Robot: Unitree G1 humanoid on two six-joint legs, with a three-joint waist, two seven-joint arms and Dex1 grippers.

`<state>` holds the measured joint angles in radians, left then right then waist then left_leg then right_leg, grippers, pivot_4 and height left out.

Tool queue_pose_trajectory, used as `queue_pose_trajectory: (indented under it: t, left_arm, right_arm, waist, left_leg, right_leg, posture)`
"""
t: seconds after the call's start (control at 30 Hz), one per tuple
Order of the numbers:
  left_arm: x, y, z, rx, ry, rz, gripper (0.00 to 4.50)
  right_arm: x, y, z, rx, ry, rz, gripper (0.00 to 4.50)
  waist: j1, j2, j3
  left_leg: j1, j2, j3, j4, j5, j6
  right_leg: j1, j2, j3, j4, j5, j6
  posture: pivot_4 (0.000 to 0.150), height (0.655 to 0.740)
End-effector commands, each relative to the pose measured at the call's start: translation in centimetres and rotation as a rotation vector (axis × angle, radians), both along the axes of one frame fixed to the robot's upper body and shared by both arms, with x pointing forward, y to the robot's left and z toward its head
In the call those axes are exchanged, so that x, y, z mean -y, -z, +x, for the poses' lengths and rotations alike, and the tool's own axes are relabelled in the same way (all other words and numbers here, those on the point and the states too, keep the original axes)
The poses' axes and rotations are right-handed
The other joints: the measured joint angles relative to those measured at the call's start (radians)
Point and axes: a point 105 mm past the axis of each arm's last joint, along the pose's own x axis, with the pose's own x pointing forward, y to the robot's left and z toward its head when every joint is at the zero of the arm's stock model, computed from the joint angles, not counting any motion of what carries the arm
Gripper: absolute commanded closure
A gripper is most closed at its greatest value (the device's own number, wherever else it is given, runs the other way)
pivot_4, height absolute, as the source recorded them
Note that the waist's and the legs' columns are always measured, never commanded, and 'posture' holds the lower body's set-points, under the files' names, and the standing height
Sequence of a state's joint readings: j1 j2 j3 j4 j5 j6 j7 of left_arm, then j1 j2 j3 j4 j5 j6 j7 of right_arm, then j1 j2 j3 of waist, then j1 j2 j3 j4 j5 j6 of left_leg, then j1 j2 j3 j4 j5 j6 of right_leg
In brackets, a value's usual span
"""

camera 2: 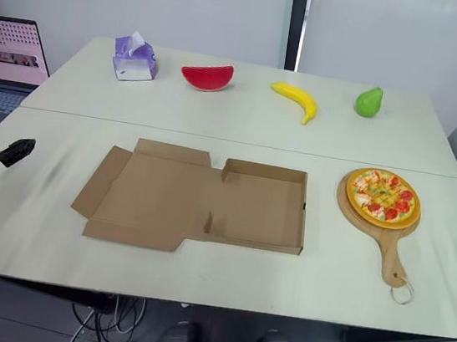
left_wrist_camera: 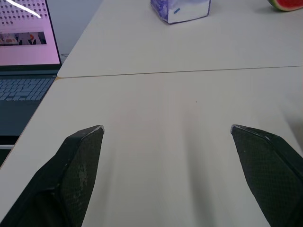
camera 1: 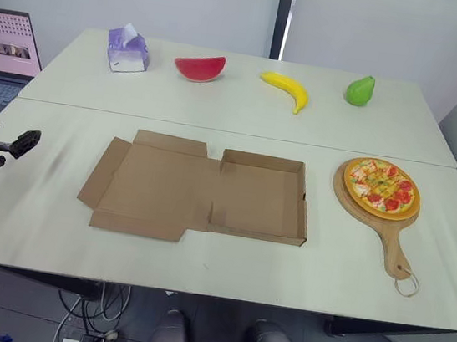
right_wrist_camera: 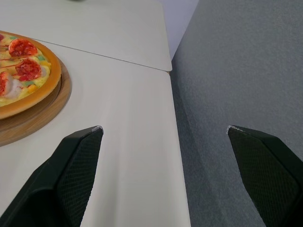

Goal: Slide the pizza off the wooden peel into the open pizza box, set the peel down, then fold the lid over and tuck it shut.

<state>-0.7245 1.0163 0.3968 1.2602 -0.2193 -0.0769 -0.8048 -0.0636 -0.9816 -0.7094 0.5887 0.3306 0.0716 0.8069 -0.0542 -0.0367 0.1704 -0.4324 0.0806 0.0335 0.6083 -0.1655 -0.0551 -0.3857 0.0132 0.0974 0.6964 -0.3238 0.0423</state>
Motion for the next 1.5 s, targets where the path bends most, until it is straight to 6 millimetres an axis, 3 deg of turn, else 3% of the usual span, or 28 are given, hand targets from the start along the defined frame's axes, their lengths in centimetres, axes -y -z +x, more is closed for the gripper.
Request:
queue_pose_trajectory:
  t: [0.03,0.73,0.93,1.0,1.1,1.13,1.17,1.23,1.3,1.37,1.5]
  left_arm:
    - [-0.1,-2.0,0.3,0.04,0.001,0.056,0.03]
    - [-0.3,-2.8,0.6,0.063,-0.023,0.055,0.03]
    - [1.3,-5.5,1.2,0.187,0.094,-0.012,0.03]
    - [4.1,-7.4,2.7,0.236,0.236,-0.023,0.03]
    - [9.9,-10.1,4.9,0.285,0.504,-0.03,0.03]
    - [12.3,-10.8,5.5,0.297,0.6,-0.037,0.03]
    - [16.0,-11.3,6.0,0.302,0.743,-0.041,0.03]
    - [20.8,-11.6,6.0,0.298,0.931,-0.042,0.03]
    - [25.9,-11.7,4.9,0.29,1.125,-0.049,0.03]
    - [29.5,-11.7,3.4,0.276,1.273,-0.05,0.03]
    - [36.4,-10.4,-2.2,0.211,1.636,0.017,0.03]
  right_arm:
    - [0.3,-1.8,-0.2,0.037,0.004,-0.056,0.0]
    - [-0.7,-2.0,-0.2,0.038,-0.001,-0.01,0.0]
    - [-2.6,-1.8,-0.4,0.023,-0.037,0.018,0.0]
    - [-4.1,-1.6,-0.3,0.013,-0.066,0.027,0.0]
    - [-7.0,-1.4,0.0,0.002,-0.118,0.052,0.0]
    - [-8.0,-1.3,0.1,-0.005,-0.138,0.067,0.0]
    - [-9.6,-0.9,0.2,-0.017,-0.172,0.091,0.0]
    - [-11.8,-0.4,0.2,-0.039,-0.215,0.133,0.0]
    - [-13.9,0.4,0.2,-0.07,-0.25,0.165,0.0]
    - [-15.1,1.1,0.2,-0.092,-0.248,0.189,0.0]
    - [-16.7,3.5,0.2,-0.152,-0.211,0.234,0.0]
  waist:
    - [0.0,0.0,0.0]
    - [-0.001,0.0,0.0]
    - [0.003,0.0,0.0]
    - [0.009,0.0,0.0]
    - [0.027,0.0,0.0]
    - [0.028,0.0,-0.001]
    - [0.03,0.001,-0.001]
    - [0.031,0.001,-0.001]
    - [0.026,0.001,-0.001]
    - [0.017,0.001,-0.001]
    - [0.002,0.002,-0.001]
  left_leg:
    - [0.0,0.0,0.0,0.0,0.0,0.0]
    - [0.0,0.0,0.0,0.0,0.0,0.0]
    - [0.0,0.0,-0.001,0.0,0.0,0.0]
    - [0.0,0.0,-0.001,0.001,0.0,0.0]
    - [0.0,0.0,-0.001,0.002,0.0,0.0]
    - [0.0,-0.001,-0.001,0.002,0.0,0.0]
    - [0.0,-0.001,-0.001,0.003,0.0,0.0]
    - [0.0,-0.001,-0.002,0.003,0.0,0.0]
    - [0.0,-0.001,-0.002,0.003,0.0,0.0]
    - [0.0,0.0,-0.003,0.003,0.0,0.0]
    - [0.0,0.0,-0.004,0.003,0.0,0.0]
  right_leg:
    - [0.0,0.0,0.0,0.0,0.0,0.0]
    - [0.0,0.0,0.0,0.0,0.0,0.0]
    - [0.0,0.0,-0.001,0.0,0.0,0.0]
    - [0.001,0.0,-0.001,0.001,0.0,0.0]
    - [0.001,0.0,-0.001,0.001,0.0,0.001]
    - [0.002,0.0,-0.001,0.001,0.0,0.001]
    - [0.002,0.0,-0.001,0.001,0.0,0.001]
    - [0.004,0.0,-0.002,0.001,0.001,0.0]
    - [0.004,0.0,-0.002,0.0,0.002,-0.001]
    - [0.004,0.001,-0.002,0.001,0.002,-0.002]
    - [0.003,0.002,0.0,0.001,0.002,-0.002]
  posture:
    - [0.15,0.74]
    - [0.15,0.74]
    - [0.15,0.74]
    - [0.15,0.74]
    - [0.15,0.74]
    - [0.15,0.74]
    - [0.15,0.74]
    - [0.15,0.74]
    - [0.15,0.74]
    - [0.15,0.74]
    - [0.15,0.74]
